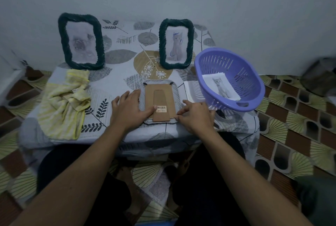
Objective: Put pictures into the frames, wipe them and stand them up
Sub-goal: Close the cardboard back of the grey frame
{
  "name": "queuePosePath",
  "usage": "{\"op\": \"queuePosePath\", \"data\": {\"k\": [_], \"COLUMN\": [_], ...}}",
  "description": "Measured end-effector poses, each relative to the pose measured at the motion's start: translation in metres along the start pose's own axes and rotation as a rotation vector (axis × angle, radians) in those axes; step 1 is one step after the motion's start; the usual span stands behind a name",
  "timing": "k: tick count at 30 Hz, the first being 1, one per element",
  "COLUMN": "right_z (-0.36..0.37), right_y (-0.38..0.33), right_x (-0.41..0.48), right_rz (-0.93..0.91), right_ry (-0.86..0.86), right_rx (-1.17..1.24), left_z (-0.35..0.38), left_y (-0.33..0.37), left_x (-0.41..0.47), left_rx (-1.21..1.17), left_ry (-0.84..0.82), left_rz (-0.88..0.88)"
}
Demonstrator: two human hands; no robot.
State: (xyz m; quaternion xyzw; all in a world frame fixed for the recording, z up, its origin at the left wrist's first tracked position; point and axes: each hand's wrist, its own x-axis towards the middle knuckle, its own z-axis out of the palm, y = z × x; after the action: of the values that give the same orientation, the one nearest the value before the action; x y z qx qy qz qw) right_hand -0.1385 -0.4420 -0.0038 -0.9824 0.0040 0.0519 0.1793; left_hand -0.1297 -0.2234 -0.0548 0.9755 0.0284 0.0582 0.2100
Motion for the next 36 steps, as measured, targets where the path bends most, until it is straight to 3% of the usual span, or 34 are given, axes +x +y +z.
{"op": "queuePosePath", "data": {"k": [7, 20, 23, 25, 28, 36], "right_z": [0.008, -0.006, -0.006, -0.007, -0.005, 0.025], "right_y": [-0.001, 0.003, 0.004, 0.004, -0.001, -0.011], "right_x": [-0.004, 0.009, 0.017, 0.02, 0.022, 0.041], "right_rz": [-0.066, -0.206, -0.155, -0.121, -0.096, -0.107], "right_ry": [0.029, -0.086, -0.132, -0.095, -0.052, -0.059], "right_rx": [-0.004, -0.17, 0.041, 0.297, 0.471, 0.461], "left_z": [0.0, 0.0, 0.001, 0.001, 0.003, 0.0], "left_y": [0.001, 0.0, -0.001, -0.001, -0.003, 0.001], "left_x": [0.0, 0.0, 0.0, 0.001, 0.003, 0.001], "left_rx": [0.0, 0.003, -0.002, -0.005, -0.031, -0.037], "left_ry": [0.005, 0.019, 0.019, 0.018, 0.04, 0.037], "left_rz": [0.001, 0.005, 0.004, -0.001, -0.02, -0.056]}}
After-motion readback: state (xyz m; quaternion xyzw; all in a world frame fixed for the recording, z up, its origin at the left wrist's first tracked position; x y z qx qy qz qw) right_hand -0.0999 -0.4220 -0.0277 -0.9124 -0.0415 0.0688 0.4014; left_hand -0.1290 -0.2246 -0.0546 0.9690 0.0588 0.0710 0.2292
